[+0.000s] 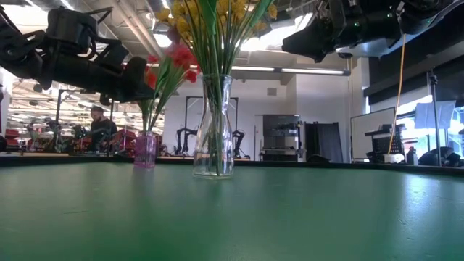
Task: Sort flowers into vase by color
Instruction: Put the red tulip into the violet vase, then return to Home Position
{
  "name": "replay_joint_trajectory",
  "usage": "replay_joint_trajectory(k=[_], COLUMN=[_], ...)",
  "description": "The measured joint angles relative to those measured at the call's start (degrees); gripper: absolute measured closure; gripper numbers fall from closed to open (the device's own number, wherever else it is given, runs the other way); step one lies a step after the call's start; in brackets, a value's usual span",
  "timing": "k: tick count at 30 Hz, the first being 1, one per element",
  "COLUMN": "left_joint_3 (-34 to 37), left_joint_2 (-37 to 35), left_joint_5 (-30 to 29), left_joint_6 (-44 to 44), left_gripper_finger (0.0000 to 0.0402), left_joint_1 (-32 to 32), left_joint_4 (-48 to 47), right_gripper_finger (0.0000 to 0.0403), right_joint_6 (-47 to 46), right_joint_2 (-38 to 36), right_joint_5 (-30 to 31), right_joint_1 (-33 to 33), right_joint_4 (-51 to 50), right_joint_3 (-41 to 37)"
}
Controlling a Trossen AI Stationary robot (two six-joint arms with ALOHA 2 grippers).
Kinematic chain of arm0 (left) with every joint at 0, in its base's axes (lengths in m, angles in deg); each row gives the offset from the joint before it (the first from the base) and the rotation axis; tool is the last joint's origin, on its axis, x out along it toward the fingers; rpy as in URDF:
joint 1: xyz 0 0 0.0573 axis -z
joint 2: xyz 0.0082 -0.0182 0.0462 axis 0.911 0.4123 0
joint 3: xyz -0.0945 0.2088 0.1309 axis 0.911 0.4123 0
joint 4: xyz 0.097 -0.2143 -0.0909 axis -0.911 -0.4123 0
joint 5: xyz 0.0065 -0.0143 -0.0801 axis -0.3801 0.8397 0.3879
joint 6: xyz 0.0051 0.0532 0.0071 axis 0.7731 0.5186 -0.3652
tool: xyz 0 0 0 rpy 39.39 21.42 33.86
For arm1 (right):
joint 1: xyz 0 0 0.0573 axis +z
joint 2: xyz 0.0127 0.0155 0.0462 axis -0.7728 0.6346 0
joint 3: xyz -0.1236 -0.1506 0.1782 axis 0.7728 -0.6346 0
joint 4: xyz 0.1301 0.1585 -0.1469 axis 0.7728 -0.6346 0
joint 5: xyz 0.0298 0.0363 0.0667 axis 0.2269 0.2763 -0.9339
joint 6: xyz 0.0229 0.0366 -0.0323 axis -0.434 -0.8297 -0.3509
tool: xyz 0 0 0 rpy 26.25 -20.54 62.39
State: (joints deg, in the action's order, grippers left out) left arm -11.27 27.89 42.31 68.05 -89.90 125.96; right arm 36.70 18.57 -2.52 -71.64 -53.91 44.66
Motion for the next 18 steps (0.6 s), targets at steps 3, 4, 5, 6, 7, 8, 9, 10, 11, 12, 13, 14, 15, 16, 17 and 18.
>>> replay_joint_trajectory(k=[3,4,5,6,7,8,9,10,11,12,13,14,15,16,17,18], left_joint_3=[0.0,0.0,0.0,0.0,0.0,0.03,0.04,0.04,0.04,0.04,0.04,0.04,0.04,0.04,0.04,0.04], left_joint_2=[-0.04,-0.23,-0.41,-0.47,-0.57,-0.89,-1.39,-1.98,-2.67,-3.39,-4.26,-5.18,-6.07,-7.06,-8.08,-9.12], left_joint_5=[-0.22,-0.6,-1.12,-1.63,-2.05,-2.47,-2.9,-3.2,-3.4,-3.79,-4.17,-4.46,-4.53,-4.56,-4.56,-4.56], left_joint_6=[0.52,0.95,1.21,1.35,1.55,1.67,1.73,1.82,2.05,2.13,2.08,1.95,1.92,1.92,1.98,2.28], left_gripper_finger=[0.034,0.0333,0.0326,0.032,0.0314,0.0309,0.0304,0.0299,0.0295,0.0292,0.0289,0.0287,0.0285,0.0284,0.0284,0.0284], left_joint_1=[0.0,0.0,0.0,0.0,0.0,0.0,0.0,0.0,0.02,0.07,0.1,0.11,0.11,0.11,0.11,0.2], left_joint_4=[0.0,-0.06,0.0,0.22,0.08,-0.2,-0.15,0.11,0.11,0.03,-0.05,-0.02,0.08,0.01,-0.04,0.0], right_gripper_finger=[0.0244,0.0244,0.0244,0.0244,0.0244,0.0244,0.0244,0.0244,0.0244,0.0244,0.0244,0.0244,0.0244,0.0244,0.0244,0.0244], right_joint_6=[-0.02,-0.02,-0.02,-0.02,-0.02,-0.02,-0.02,-0.02,-0.02,-0.02,-0.02,-0.02,-0.02,-0.02,-0.02,-0.02], right_joint_2=[0.0,0.0,0.0,0.0,0.0,0.0,0.0,0.0,0.0,0.0,0.0,0.0,0.0,0.0,0.0,0.0], right_joint_5=[0.0,0.0,0.0,0.0,0.0,0.0,0.0,0.0,0.0,0.0,0.0,0.0,0.0,0.0,0.0,0.0], right_joint_1=[0.0,0.0,0.0,0.0,0.0,0.0,0.0,0.0,0.0,0.0,0.0,0.0,0.0,0.0,0.0,0.0], right_joint_4=[0.0,0.0,-0.02,-0.02,0.0,-0.02,-0.01,0.0,0.0,-0.01,-0.02,0.0,0.0,0.0,-0.02,0.0], right_joint_3=[0.02,0.02,0.02,0.02,0.02,0.02,0.02,0.02,0.02,0.02,0.02,0.02,0.02,0.02,0.02,0.02])
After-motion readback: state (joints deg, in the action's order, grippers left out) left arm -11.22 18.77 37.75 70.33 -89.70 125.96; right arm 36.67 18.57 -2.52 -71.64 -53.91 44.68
